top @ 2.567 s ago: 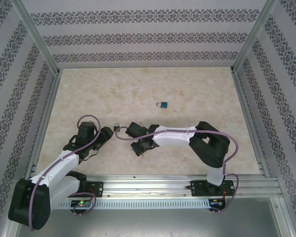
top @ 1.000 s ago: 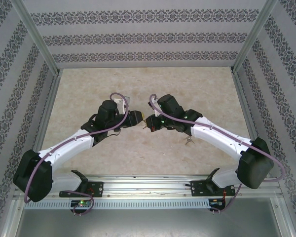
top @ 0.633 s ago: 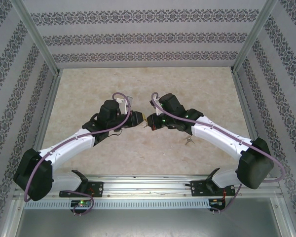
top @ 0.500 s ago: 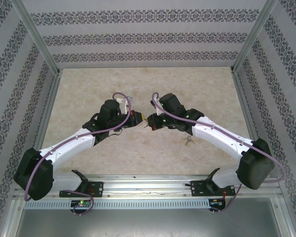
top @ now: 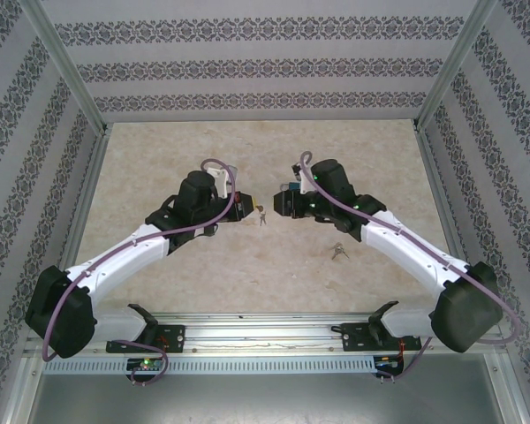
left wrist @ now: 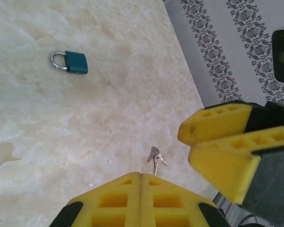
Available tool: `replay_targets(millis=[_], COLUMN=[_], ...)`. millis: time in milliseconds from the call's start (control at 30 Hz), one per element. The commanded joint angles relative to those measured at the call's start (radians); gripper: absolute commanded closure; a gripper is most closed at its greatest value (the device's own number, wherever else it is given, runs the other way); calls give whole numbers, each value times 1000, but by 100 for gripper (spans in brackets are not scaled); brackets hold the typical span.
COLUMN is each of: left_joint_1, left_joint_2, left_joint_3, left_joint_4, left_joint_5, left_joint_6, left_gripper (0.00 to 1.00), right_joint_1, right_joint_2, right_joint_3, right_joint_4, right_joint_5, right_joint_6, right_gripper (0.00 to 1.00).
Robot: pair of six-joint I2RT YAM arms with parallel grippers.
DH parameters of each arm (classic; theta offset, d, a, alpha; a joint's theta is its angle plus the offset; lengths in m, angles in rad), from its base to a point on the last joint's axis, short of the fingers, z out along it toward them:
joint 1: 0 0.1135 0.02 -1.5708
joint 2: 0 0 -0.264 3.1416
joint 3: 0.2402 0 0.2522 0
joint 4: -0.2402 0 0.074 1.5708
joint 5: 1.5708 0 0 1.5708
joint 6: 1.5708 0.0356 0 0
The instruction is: Unlock with the key
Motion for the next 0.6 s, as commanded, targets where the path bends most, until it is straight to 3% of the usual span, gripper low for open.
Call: replay_targets(millis=[0, 133, 300, 567], left_joint_1=[13, 17, 19, 19], left_joint_2=[-4, -3, 13, 23], left_joint_3=[49, 48, 54, 56], left_joint_4=[-3, 85, 197, 311], left_joint_5=[29, 77, 163, 220], left_joint_6=[35, -13, -72, -128], left_gripper=[100, 100, 100, 100], right_joint_1=[-64, -148, -185, -181], right_joint_2=[-28, -14, -3, -9], right_joint_3=[-70, -163, -236, -257], right_joint_4=[234, 560, 840, 936], right_joint_5=[-167, -369, -460, -512], right_joint_6=[131, 331, 472, 512], right_gripper=[58, 57, 58, 53])
